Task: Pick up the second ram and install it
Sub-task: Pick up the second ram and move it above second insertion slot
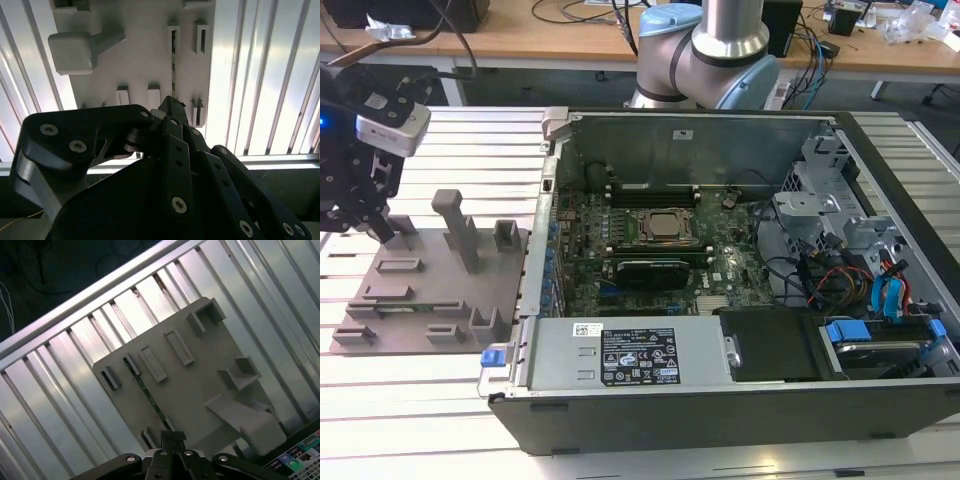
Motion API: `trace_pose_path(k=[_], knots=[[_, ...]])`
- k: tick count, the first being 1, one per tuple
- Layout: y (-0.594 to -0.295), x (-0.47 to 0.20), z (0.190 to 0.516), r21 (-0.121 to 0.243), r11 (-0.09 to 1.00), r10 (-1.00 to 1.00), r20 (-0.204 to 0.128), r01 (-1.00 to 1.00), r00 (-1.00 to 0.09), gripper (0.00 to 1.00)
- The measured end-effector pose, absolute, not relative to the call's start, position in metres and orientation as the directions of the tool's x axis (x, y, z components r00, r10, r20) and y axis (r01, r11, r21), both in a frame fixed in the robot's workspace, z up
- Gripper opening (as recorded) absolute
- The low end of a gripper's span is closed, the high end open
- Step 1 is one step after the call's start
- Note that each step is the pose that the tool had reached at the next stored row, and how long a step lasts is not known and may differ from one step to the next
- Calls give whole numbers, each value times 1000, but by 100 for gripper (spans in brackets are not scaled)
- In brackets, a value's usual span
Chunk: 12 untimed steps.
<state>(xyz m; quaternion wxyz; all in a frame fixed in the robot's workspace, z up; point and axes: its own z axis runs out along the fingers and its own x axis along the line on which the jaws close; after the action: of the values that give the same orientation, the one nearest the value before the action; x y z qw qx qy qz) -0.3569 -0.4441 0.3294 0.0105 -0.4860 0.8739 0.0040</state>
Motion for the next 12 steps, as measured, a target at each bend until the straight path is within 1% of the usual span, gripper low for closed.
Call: trace_pose_path(k=[12], knots=[[-444,-357,329,-3,357,-934,-22,-934,-357,10]])
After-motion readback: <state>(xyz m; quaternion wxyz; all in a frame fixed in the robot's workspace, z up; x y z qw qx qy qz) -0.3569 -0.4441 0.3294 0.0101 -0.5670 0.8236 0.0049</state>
